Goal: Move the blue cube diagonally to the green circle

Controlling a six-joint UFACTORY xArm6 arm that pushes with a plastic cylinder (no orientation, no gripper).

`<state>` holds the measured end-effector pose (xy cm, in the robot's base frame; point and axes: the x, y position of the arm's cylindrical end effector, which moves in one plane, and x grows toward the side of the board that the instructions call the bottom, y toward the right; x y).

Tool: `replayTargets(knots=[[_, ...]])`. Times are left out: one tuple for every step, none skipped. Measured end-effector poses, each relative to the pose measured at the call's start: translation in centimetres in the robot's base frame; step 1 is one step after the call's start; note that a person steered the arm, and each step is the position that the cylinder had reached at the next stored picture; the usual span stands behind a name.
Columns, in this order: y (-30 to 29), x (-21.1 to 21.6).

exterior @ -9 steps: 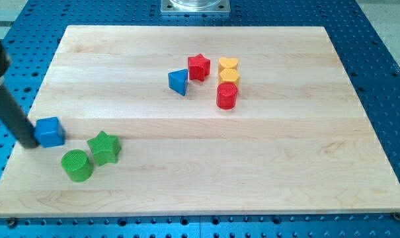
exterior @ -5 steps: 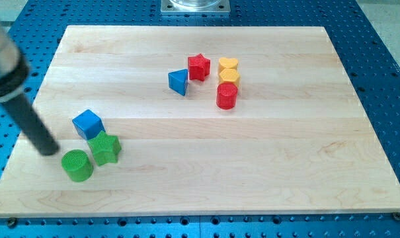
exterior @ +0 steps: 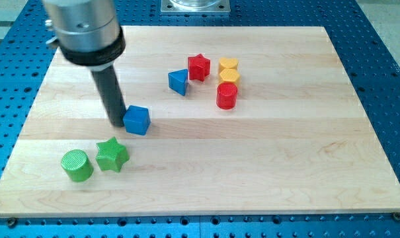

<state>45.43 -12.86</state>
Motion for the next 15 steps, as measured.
replayTargets(knots=[[1.2, 0.4], [-0.6, 0.8], [-0.8, 4.3], [1.3, 3.9], [4.1, 2.1], [4.5, 4.8], [7.3, 5.3], [8.1, 2.0], [8.2, 0.2], [8.0, 2.5], [2.6, 3.6], [-4.3, 3.7], [-11.0, 6.5], [-14.3, 13.1], [-11.2, 13.1]])
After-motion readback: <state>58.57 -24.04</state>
